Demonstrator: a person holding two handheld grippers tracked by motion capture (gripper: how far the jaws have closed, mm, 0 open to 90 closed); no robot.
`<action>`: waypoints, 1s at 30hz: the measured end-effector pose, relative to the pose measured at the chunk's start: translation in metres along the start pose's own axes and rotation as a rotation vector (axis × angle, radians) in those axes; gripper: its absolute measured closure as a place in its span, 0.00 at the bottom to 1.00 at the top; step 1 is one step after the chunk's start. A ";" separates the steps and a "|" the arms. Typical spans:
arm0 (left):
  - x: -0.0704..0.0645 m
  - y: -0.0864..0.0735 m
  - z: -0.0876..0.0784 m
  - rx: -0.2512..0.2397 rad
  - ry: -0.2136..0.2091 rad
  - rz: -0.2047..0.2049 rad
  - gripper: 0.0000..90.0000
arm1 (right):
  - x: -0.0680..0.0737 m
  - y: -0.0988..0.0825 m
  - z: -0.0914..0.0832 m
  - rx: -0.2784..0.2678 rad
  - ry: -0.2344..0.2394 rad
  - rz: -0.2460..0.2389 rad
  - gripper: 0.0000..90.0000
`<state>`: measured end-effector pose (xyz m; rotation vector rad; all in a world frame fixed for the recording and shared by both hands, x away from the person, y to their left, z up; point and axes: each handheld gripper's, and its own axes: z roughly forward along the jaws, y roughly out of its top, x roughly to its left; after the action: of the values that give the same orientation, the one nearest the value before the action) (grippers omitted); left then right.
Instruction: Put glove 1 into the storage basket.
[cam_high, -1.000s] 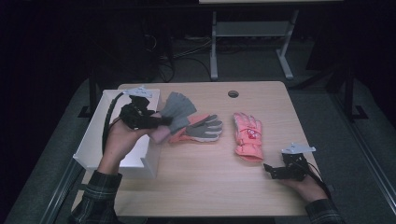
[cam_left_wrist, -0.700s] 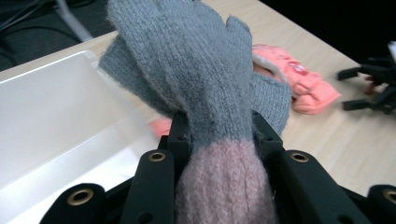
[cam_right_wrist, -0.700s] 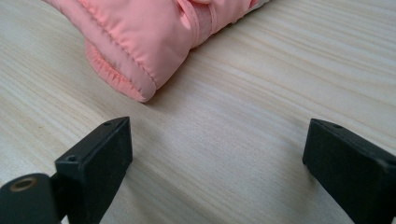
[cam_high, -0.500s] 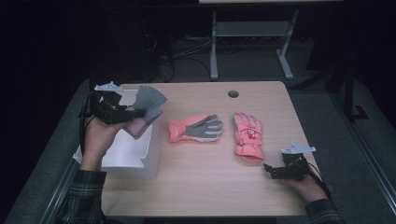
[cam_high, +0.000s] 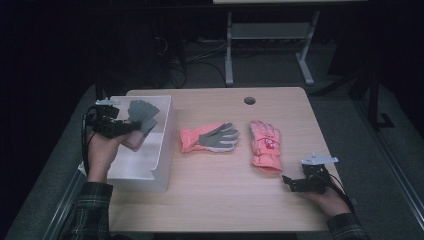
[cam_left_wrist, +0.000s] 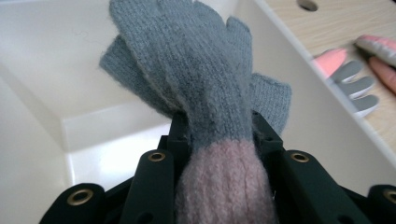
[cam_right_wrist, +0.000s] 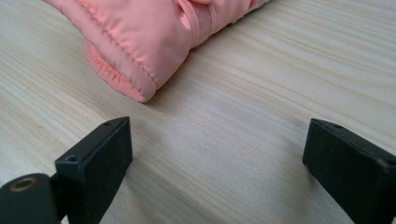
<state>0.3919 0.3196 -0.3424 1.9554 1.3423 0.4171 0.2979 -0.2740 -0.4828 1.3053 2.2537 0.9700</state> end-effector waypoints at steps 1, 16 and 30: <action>0.002 -0.002 0.002 0.005 0.004 -0.003 0.74 | 0.000 0.000 0.000 0.000 0.000 0.000 0.09; 0.028 -0.036 0.045 0.150 0.093 -0.009 0.73 | 0.000 0.000 0.000 0.000 0.000 0.001 0.09; 0.023 -0.045 0.063 0.246 0.157 0.006 0.46 | 0.000 0.000 0.000 0.000 0.000 0.001 0.09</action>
<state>0.4102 0.3256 -0.4209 2.1640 1.5495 0.4329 0.2979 -0.2739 -0.4828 1.3061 2.2534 0.9702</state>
